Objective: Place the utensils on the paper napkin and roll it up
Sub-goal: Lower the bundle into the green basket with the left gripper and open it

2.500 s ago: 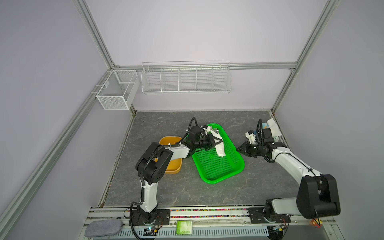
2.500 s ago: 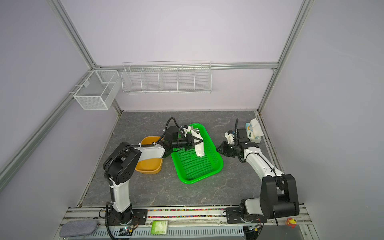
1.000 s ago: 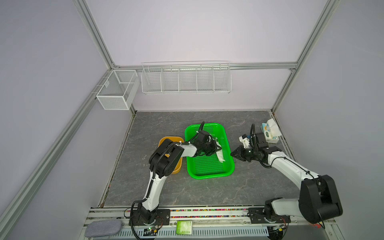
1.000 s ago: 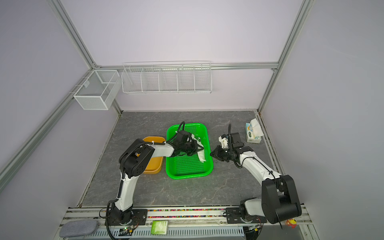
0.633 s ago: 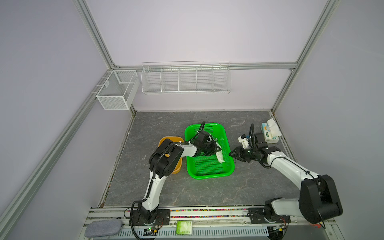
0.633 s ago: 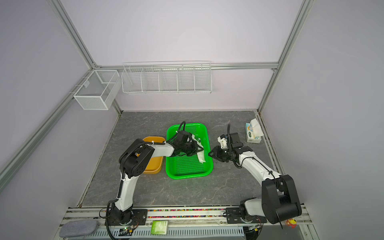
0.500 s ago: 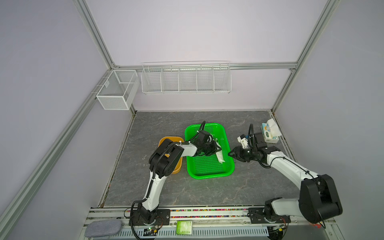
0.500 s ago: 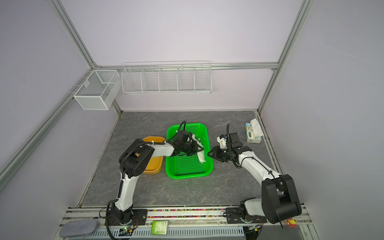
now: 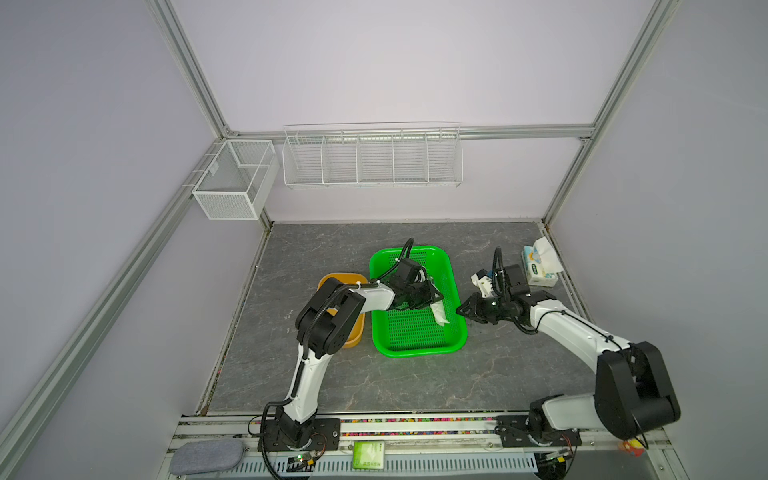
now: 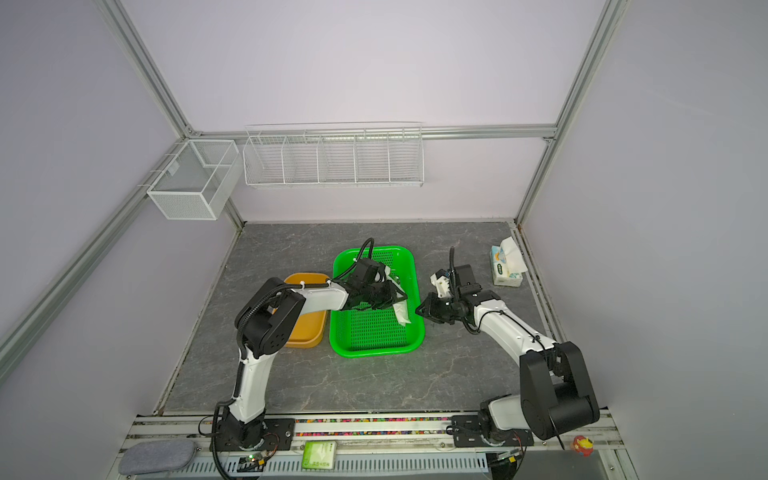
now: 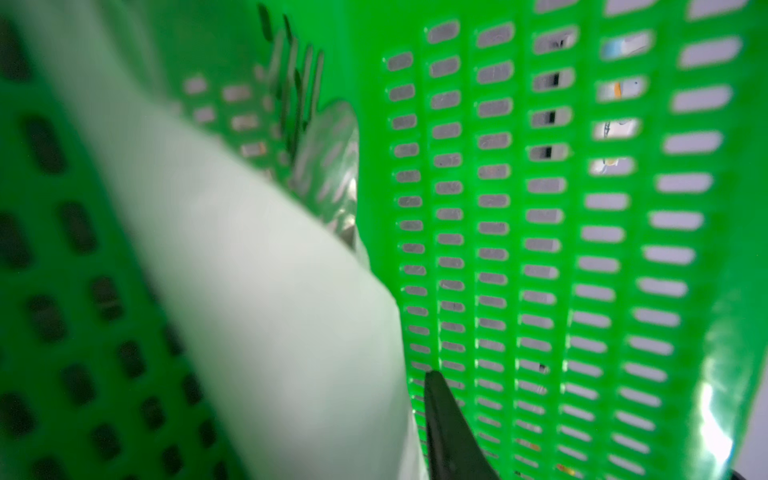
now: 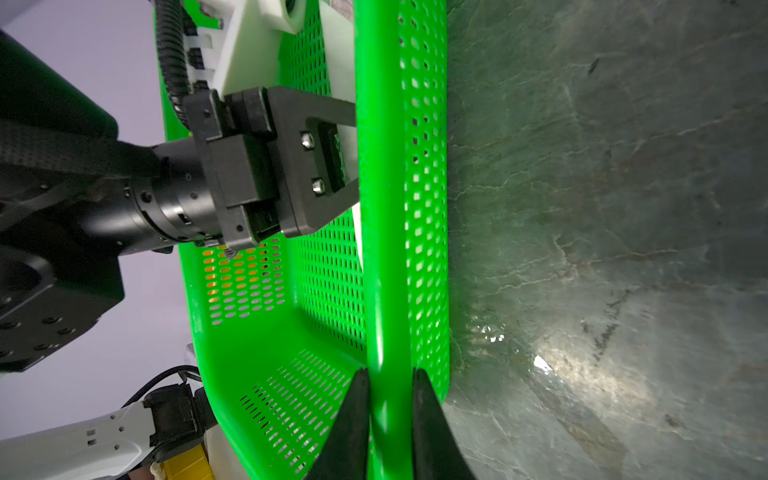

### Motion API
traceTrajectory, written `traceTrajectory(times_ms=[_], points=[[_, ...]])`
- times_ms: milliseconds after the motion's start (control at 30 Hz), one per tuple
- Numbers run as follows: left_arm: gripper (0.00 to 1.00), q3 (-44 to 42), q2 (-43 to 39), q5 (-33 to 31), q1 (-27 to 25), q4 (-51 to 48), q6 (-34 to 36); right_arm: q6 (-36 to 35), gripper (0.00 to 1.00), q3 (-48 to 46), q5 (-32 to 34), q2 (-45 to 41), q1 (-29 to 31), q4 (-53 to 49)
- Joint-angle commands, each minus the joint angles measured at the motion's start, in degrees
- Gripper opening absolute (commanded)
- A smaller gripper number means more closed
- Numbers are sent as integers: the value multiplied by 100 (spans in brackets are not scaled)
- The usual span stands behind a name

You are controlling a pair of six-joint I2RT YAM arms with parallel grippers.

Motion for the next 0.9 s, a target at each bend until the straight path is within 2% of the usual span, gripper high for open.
traceTrajectory(times_ms=[0,133,600,867], points=[[30,-19,-29,-411,-16,-844,268,46,15,76,204,-11,-18,-159],[34,61,-100,-587,-16,-1214,458,71,12,60,254,-35,-12,-146],[46,14,-417,-724,28,-1586,703,91,9,74,287,-27,20,-135],[49,-233,-780,-692,28,-1722,759,108,10,82,291,-17,27,-114]])
